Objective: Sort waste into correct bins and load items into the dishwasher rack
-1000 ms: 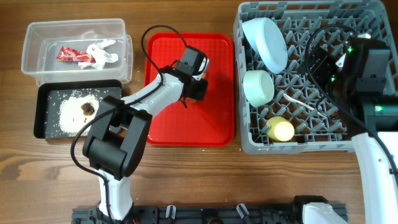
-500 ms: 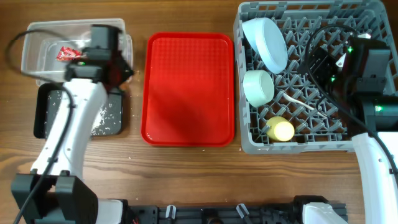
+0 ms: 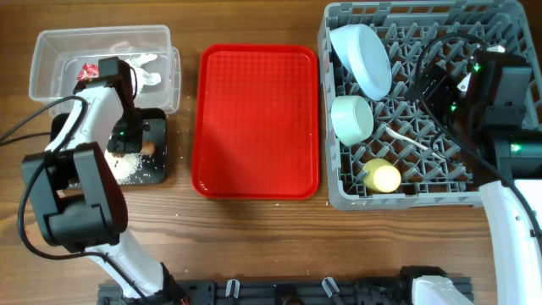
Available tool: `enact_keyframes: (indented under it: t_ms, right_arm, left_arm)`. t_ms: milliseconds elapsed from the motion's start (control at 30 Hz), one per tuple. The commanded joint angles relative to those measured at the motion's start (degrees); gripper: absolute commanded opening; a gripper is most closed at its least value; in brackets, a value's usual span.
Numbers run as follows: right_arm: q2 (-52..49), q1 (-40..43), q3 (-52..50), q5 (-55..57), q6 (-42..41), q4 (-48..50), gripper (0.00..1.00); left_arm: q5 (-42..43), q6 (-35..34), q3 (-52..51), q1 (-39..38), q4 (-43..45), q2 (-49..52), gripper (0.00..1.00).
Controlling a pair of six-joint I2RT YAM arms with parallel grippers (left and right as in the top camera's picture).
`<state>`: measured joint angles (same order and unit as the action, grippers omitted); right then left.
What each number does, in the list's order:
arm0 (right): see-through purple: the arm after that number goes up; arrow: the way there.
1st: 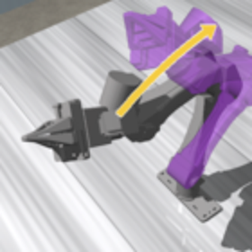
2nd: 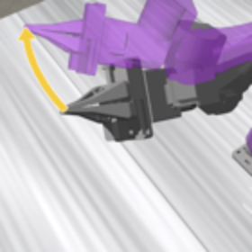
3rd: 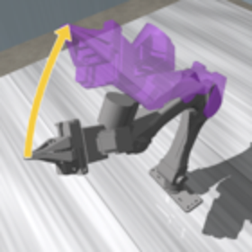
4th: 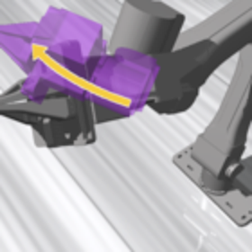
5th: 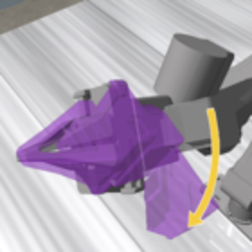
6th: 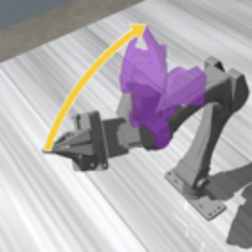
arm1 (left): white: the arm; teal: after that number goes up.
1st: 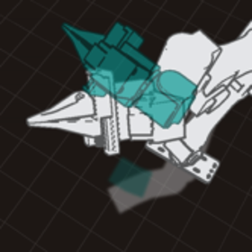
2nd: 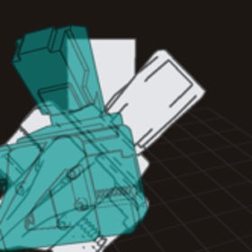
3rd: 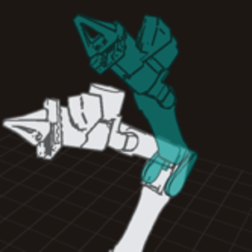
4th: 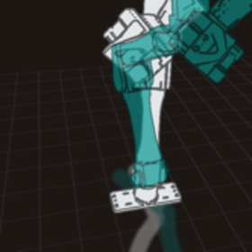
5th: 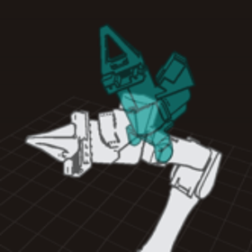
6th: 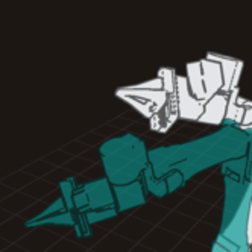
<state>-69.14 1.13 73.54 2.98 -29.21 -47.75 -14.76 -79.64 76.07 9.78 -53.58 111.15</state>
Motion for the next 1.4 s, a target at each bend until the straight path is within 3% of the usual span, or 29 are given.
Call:
enact_keyframes:
  t_ms: [0,33,233,300,367,500,667,800,867,967,1100,1200,1367]
  right_arm:
    - [-0.1,-0.1,0.3,-0.5,0.8,0.1,0.99]
    - [-0.1,-0.1,0.3,-0.5,0.8,0.1,0.99]
    - [0.3,-0.1,0.5,-2.2,5.3,1.6,1.0]
    - [1.5,-0.1,1.5,-8.7,12.0,2.8,1.0]
    - [4.5,-0.1,5.4,-16.0,18.6,3.1,1.0]
    - [14.2,-0.1,12.6,-18.6,18.5,3.1,1.0]
    - [27.3,-0.1,12.9,-18.5,18.6,-0.1,1.0]
    - [28.9,-0.1,12.6,-12.5,18.6,-12.8,1.0]
    - [28.8,-0.1,10.1,-6.7,18.6,-11.5,1.0]
    - [29.6,-0.1,0.9,-4.2,19.1,-2.6,1.0]
    - [39.8,0.1,-32.4,-7.8,20.2,31.5,1.0]
    - [47.1,0.1,-53.6,-10.8,20.0,50.5,1.0]
    - [59.0,0.1,-68.5,-7.9,20.2,55.1,1.0]
  left_arm:
    - [-2.1,-2.6,0.1,0.3,0.0,-0.6,0.5]
    - [-2.3,0.7,0.8,0.3,0.0,-2.0,0.57]
    - [0.1,20.1,4.9,-0.1,-3.1,-21.8,0.74]
    - [1.1,20.1,4.9,-0.1,-3.2,-27.4,1.0]
    - [1.0,20.1,4.9,-0.1,-2.9,-31.9,1.0]
    - [1.0,20.1,4.9,-0.1,-2.9,-34.3,1.0]
    - [1.0,20.1,4.9,-0.1,-2.9,-34.2,1.0]
    - [1.0,20.1,4.9,-0.1,-2.9,-34.2,1.0]
    - [1.0,20.1,4.9,-0.1,-2.9,-34.2,1.0]
    - [1.0,20.1,4.9,-0.1,-2.9,-34.2,1.0]
    - [1.0,20.1,4.9,-0.1,-2.9,-34.2,1.0]
    - [1.0,20.1,4.9,-0.1,-2.9,-34.2,1.0]
    - [1.0,20.1,4.9,-0.1,-2.9,-34.2,1.0]
